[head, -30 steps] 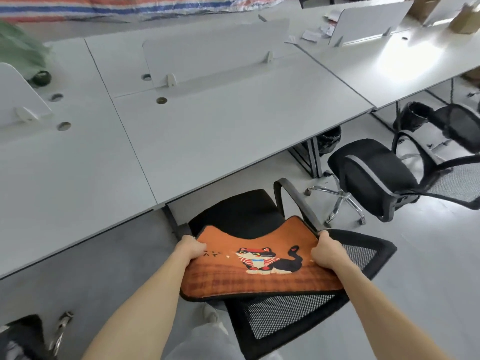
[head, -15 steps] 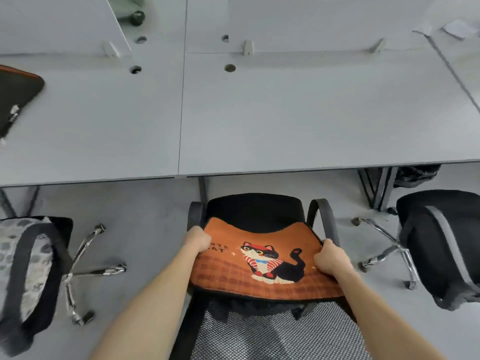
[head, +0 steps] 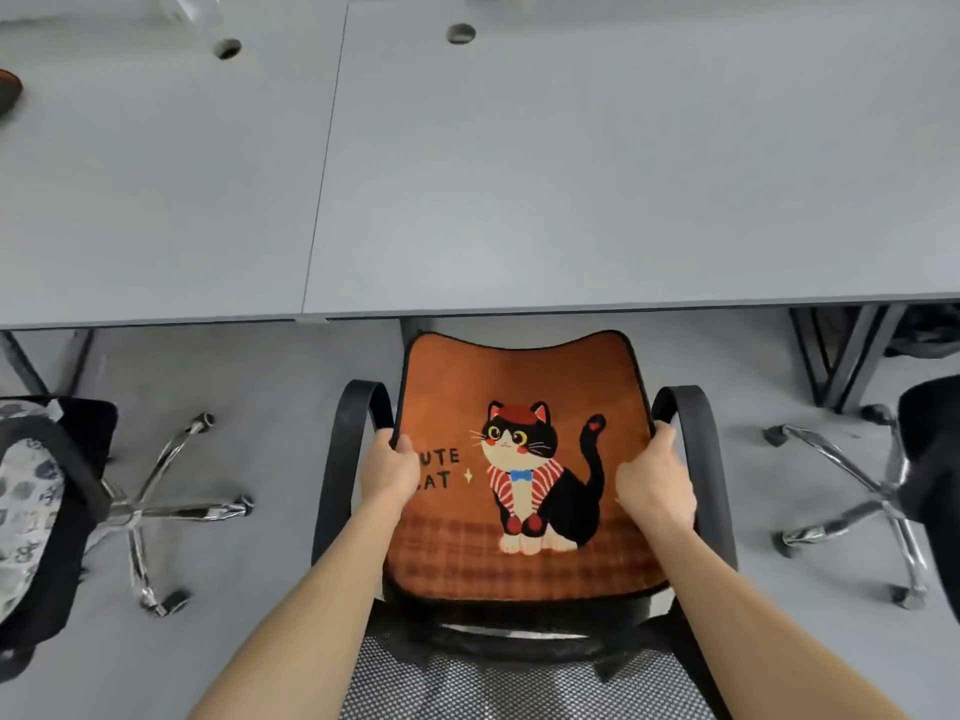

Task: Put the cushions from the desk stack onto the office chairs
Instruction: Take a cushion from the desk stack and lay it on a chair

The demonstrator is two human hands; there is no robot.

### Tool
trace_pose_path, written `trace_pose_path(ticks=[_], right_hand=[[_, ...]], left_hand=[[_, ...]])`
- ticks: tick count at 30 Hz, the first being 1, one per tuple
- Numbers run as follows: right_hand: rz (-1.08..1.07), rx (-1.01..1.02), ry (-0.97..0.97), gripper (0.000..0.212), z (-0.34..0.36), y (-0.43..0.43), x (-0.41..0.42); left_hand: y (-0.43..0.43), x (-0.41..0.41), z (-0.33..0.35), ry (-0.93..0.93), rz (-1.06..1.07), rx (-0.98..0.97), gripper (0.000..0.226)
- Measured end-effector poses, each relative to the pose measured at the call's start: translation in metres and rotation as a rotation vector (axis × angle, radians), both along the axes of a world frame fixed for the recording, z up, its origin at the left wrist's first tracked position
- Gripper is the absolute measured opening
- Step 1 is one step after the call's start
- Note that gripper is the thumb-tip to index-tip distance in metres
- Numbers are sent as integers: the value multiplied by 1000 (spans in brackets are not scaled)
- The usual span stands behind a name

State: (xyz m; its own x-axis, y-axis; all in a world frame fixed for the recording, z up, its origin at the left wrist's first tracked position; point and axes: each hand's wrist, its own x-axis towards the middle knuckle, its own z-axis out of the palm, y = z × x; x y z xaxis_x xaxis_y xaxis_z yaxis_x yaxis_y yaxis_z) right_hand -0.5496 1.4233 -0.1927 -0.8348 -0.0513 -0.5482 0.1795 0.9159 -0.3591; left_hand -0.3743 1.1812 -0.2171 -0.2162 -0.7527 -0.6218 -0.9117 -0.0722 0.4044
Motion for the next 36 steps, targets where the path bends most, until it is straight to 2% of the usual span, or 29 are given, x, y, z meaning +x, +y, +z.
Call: trace_pose_path(ticks=[5,11,14,18,26,32,34,36], right_hand=[[-141,-92,-65,66,-52,-3,-15],[-161,36,-192,56,-116,11,18],[-165,58,-206,55,-129,17,19],[-163,70,-229,64,-134,23,21],[-197,87,-166,60,-134,20,29],[-216,114,-101,54,-141,29,29],[-178,162,-43,55,-143,30,33],[-49,187,55,58,-147,29,40]], left_hand=[[-2,-4,-60,-82,21,-36,46],[11,26,-121,-269,-51,-25,39],[9,33,-130,-322,-96,-40,38],[11,42,-137,-312,-121,18,43],[19,44,-133,-303,-117,9,40],[24,46,-134,-252,-99,-67,40],[28,47,-132,-220,-169,-154,51],[33,47,-132,-176,-383,-285,59]])
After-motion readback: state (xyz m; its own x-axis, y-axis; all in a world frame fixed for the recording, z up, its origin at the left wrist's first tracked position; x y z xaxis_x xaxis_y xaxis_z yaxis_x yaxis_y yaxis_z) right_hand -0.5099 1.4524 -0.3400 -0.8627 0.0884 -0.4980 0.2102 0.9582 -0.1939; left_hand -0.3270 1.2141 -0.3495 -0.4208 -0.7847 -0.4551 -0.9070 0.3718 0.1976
